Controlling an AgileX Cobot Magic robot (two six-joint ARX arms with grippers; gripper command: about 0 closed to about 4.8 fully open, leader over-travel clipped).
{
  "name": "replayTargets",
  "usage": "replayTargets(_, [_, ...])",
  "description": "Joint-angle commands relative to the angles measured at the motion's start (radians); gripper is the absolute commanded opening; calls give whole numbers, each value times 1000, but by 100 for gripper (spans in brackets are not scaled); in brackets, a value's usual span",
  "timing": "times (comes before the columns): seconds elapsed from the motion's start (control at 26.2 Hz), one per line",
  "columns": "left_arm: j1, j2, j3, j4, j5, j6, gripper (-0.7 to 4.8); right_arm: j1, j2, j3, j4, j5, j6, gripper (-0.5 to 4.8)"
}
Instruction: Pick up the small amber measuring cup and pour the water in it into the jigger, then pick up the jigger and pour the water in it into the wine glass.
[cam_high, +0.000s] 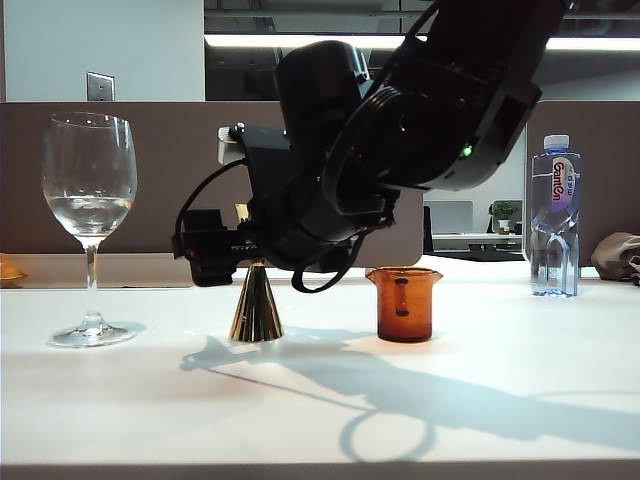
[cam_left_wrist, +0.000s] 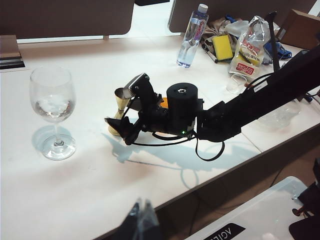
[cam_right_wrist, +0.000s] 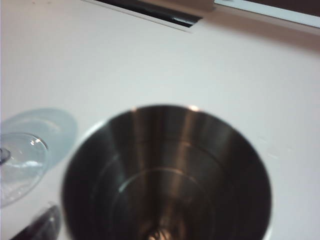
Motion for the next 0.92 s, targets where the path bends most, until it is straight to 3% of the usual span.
replayTargets(0.04, [1,1,3,-5,4,0,-2,14,-29,2,-33,51,1,433])
replayTargets(0.38, [1,1,3,-5,4,0,-2,57,-182,-103,-83,123,1,432])
replayTargets(0.73, [1,1,3,-5,4,0,-2,107,-687,-418,-232,198,0,423])
replayTargets(0.84, [1,1,3,-5,4,0,-2,92,-784,-446,-328,232,-1,374])
replayTargets(0.92, [1,1,3,-5,4,0,-2,62,-846,-475,-366,233,-3,255])
